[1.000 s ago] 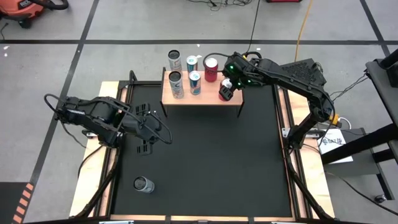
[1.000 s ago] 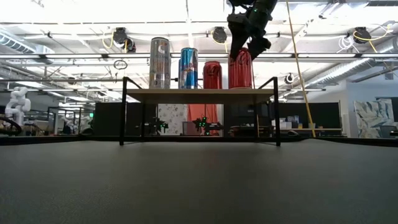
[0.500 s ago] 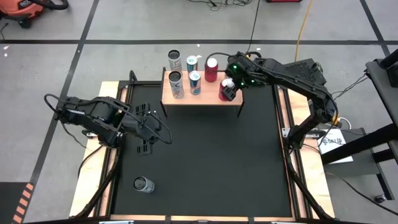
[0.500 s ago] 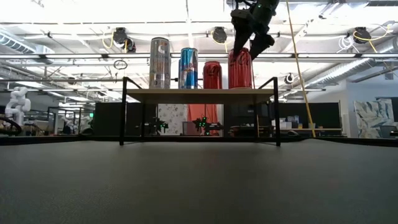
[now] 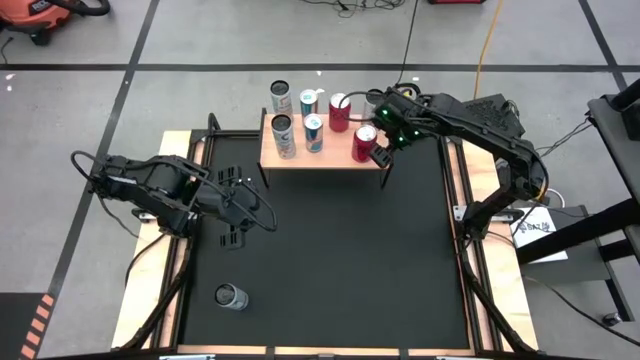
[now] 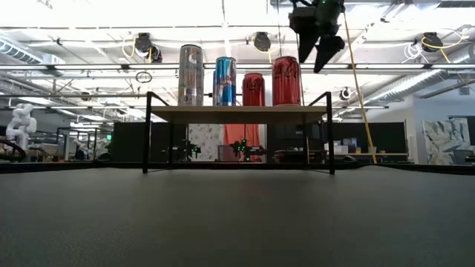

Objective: Place canned beverage on shelf
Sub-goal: Put the red-black soda can on the shelf

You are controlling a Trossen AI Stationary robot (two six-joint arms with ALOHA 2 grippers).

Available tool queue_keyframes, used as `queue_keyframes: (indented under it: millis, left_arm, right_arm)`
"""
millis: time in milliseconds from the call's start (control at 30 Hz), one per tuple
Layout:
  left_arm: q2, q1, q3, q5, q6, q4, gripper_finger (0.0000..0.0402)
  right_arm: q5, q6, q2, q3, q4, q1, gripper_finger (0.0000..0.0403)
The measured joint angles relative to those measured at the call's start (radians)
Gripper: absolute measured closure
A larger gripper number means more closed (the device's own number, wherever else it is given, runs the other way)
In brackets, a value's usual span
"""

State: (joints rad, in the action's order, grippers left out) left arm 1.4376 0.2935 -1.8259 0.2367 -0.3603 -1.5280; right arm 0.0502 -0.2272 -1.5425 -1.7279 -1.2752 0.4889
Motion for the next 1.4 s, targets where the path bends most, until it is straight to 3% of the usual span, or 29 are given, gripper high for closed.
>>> queue_keyframes:
  millis: [200,400,633,1133,1400]
  left_arm:
    - [0.0,0.0,0.0,0.0,0.0,0.0,0.0185]
    - [0.0,0.0,0.0,-0.001,0.0,0.0,0.0185]
    - [0.0,0.0,0.0,-0.001,0.001,0.0,0.0185]
    - [0.0,0.0,0.0,-0.001,0.001,0.0,0.0185]
    - [0.0,0.0,0.0,-0.001,0.001,0.0,0.0185]
  right_arm:
    - [0.007,-0.042,-0.002,0.0,0.0,0.001,0.0048]
    - [0.104,-0.1,-0.002,0.0,-0.002,0.002,0.0063]
    - [0.106,-0.118,-0.002,0.0,-0.029,0.002,0.0078]
    - [0.11,-0.154,-0.002,0.0,0.06,0.002,0.025]
    - [0.165,-0.171,-0.003,0.0,0.059,0.002,0.0305]
